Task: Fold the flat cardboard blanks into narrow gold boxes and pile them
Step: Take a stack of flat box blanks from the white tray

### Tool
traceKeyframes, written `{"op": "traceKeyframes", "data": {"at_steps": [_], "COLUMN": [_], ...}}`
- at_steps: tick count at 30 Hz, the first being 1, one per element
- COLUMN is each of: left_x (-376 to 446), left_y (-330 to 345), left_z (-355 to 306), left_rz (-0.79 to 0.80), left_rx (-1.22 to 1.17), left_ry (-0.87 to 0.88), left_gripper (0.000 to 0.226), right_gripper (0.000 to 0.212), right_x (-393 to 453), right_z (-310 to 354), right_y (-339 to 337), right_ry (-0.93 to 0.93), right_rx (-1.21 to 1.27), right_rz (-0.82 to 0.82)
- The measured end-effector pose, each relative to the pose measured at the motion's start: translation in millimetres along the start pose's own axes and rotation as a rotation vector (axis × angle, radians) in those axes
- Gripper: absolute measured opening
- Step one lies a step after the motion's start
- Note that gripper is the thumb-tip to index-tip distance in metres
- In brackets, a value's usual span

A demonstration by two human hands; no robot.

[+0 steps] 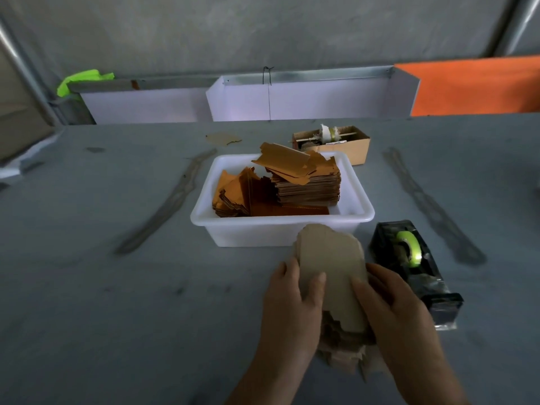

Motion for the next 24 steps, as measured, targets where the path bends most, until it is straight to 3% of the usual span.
{"op": "traceKeyframes", "data": {"at_steps": [4,8,13,16,20,22,24], "left_x": [-5.7,-4.4,-2.8,0.2,6.7,8.4,8.2], "left_y": [5.9,7.1,3.6,-0.7,-10.0,-15.1,-19.9], "left_z": [-8.9,-17.6,-21.3,-14.8,-17.1,-22.0,-25.3], "left_rz": [-0.042,-0.077,-0.155,-0.134,-0.064,-0.092,-0.154], "left_rx": [0.191,0.238,0.035,-0.236,-0.412,-0.427,-0.402], "left_ry": [0.048,0.091,0.137,-0.082,-0.211,-0.169,-0.121], "left_gripper": [0.061,0.063,0.050,0.020,0.021,0.016,0.026], "right_gripper": [0.040,0.044,0.042,0.043,0.037,0.035,0.034], "right_x": [-8.2,-7.2,-3.1,-2.0,-0.5,0.5,1.5], "right_z": [10.7,13.4,7.0,8.3,9.7,10.6,9.7], "right_y": [-1.9,-4.3,-9.2,-9.3,-8.6,-8.0,-7.3], "right_ry": [-0.174,-0.201,-0.154,-0.152,-0.097,-0.061,-0.005], "right_rx": [-0.140,-0.181,-0.095,-0.053,0.046,0.095,0.179], "right_rz": [-0.055,-0.077,-0.089,-0.072,-0.039,-0.032,-0.024]}}
Point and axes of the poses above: each hand's wrist, its own x-axis towards the middle knuckle, its own y-axis out of the palm, z = x × y, the point moved 6 cm from there along x, towards the middle knuckle, and after that the axes turned 8 degrees about -z, right-handed, at the moved point
